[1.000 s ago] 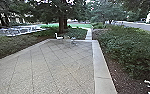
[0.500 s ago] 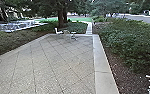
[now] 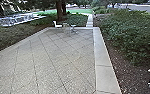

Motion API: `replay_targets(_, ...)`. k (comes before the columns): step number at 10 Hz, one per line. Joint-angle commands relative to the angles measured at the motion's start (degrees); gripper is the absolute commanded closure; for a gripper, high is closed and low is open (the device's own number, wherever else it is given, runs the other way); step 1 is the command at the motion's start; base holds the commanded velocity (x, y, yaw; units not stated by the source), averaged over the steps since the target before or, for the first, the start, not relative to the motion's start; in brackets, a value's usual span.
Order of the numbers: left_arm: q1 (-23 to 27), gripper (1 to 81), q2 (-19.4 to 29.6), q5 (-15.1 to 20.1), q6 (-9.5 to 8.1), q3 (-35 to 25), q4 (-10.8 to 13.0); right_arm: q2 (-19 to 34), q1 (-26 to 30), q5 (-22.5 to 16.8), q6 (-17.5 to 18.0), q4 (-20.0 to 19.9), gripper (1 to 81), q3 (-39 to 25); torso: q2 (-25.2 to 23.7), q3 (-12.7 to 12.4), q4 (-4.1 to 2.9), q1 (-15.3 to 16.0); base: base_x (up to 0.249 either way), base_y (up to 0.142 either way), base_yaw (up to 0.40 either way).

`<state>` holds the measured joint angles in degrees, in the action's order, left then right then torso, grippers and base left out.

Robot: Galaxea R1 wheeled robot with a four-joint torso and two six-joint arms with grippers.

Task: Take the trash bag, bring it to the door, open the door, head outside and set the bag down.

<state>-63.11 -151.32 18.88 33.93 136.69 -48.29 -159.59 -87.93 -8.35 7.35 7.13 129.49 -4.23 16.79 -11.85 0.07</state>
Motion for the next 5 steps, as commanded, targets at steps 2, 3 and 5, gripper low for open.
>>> replay_targets(2, 15.06, 81.1, 2.25, 15.48, -0.35, 11.14, -7.00, -1.55, 0.34, -4.31, 0.03, -0.45, 1.0, 4.80, 0.00, -0.09, 0.00, 0.00, 0.000, 0.000, 0.000)
replay_targets(3, 17.87, 81.1, 1.90, 18.91, -0.35, 14.22, -7.52, -1.90, 0.25, -4.22, 0.03, -0.45, 1.0, 5.33, 0.00, -0.09, -2.50, 0.00, 0.000, 0.000, 0.000)
replay_targets(5, 23.24, 81.1, 0.67, 23.83, -0.44, 20.46, -7.44, -2.25, 0.25, -4.13, 0.03, -0.63, 1.0, 5.50, 0.02, -0.06, -3.99, 0.00, 0.000, 0.000, 0.000)
